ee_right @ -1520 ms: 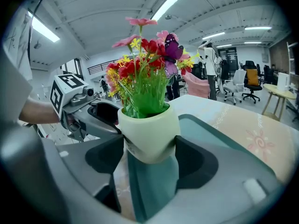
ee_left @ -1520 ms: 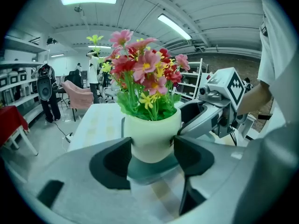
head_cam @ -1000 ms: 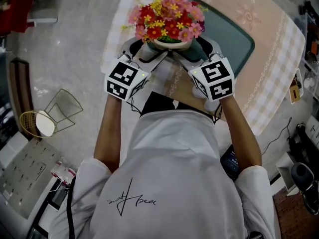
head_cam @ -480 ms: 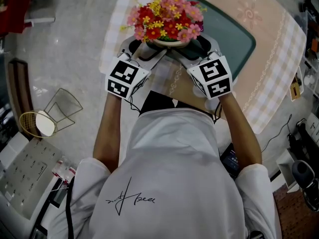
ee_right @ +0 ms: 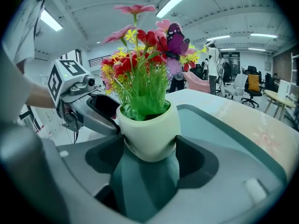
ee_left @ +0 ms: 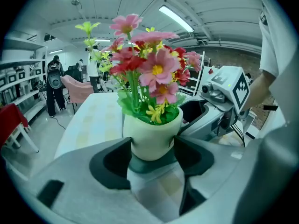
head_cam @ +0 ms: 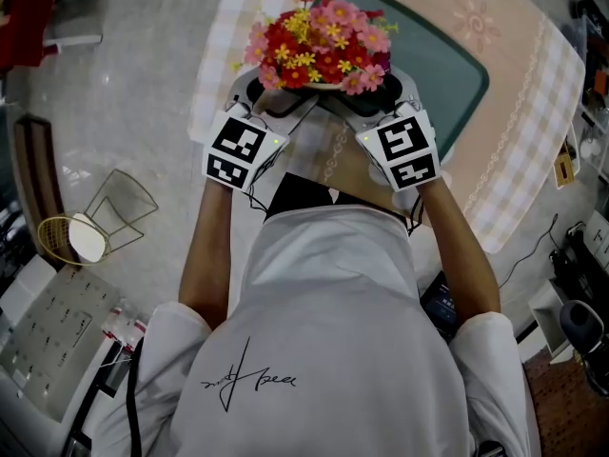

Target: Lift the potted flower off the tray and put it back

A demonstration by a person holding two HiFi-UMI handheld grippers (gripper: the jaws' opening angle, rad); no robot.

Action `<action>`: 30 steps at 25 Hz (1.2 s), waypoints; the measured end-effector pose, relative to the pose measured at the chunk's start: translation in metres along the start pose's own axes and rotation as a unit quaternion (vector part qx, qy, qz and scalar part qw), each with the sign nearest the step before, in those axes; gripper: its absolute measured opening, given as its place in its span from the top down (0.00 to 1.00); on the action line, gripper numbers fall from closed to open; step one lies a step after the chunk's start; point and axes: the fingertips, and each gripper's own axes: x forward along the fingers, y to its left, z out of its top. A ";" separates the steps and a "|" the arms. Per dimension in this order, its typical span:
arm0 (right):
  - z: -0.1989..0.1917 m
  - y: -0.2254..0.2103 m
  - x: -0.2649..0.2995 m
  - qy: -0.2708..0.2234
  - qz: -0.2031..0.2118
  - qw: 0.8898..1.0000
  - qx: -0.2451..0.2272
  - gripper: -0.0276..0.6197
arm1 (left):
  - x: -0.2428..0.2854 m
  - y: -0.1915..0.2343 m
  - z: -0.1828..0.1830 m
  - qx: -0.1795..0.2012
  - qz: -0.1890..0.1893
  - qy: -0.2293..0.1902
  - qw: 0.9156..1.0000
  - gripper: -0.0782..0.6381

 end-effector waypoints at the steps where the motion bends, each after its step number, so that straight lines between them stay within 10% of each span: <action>1: 0.000 0.000 0.000 -0.001 0.000 1.000 0.000 0.41 | 0.000 0.000 0.000 0.000 0.000 -0.001 1.000 0.50; 30: -0.002 0.004 -0.009 0.018 -0.016 0.999 0.036 0.47 | -0.010 -0.005 -0.003 0.001 -0.013 0.001 1.000 0.53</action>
